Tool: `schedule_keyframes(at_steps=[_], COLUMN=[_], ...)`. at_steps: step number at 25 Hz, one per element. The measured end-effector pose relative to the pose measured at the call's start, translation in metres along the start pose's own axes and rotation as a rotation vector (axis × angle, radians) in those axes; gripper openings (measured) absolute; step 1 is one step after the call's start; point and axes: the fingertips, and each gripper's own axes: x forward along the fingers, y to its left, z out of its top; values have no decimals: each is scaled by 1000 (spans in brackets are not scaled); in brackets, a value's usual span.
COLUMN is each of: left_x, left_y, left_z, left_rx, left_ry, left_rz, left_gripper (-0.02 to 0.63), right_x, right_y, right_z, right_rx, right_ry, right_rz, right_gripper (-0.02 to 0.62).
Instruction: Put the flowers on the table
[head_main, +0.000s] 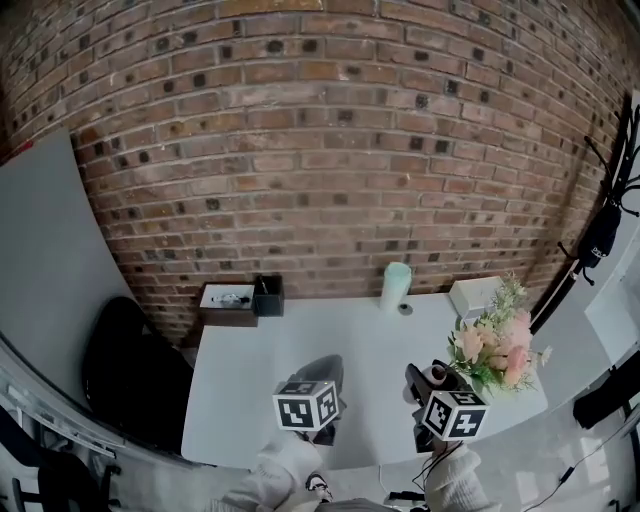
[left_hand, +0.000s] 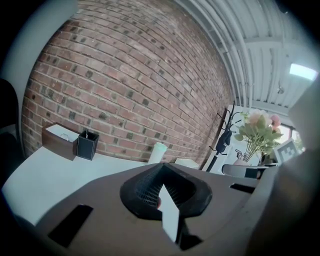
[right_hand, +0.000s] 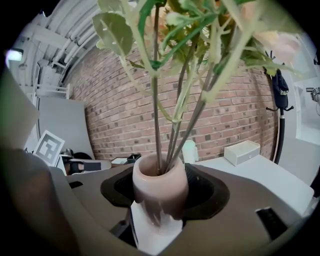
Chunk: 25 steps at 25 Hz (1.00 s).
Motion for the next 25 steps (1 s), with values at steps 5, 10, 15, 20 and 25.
schedule_keyframes(at_steps=[5, 10, 15, 20, 25], left_x=[29, 56, 75, 91, 99], left_y=[23, 34, 48, 58, 65], left_z=[18, 20, 11, 4, 12], left_rx=[-10, -7, -34, -45, -38], left_ry=[10, 36, 74, 85, 84], left_rz=[-11, -43, -36, -12, 26], left_gripper=[8, 8, 8, 8, 8], right_x=[35, 51, 62, 86, 113], right_y=[0, -11, -23, -33, -28], right_z=[15, 16, 2, -2, 14], right_rx=[0, 11, 24, 27, 8], right_ry=[-3, 9, 53, 88, 83], right_rz=[-9, -53, -78, -61, -2], right_gripper=[252, 252, 253, 252, 252])
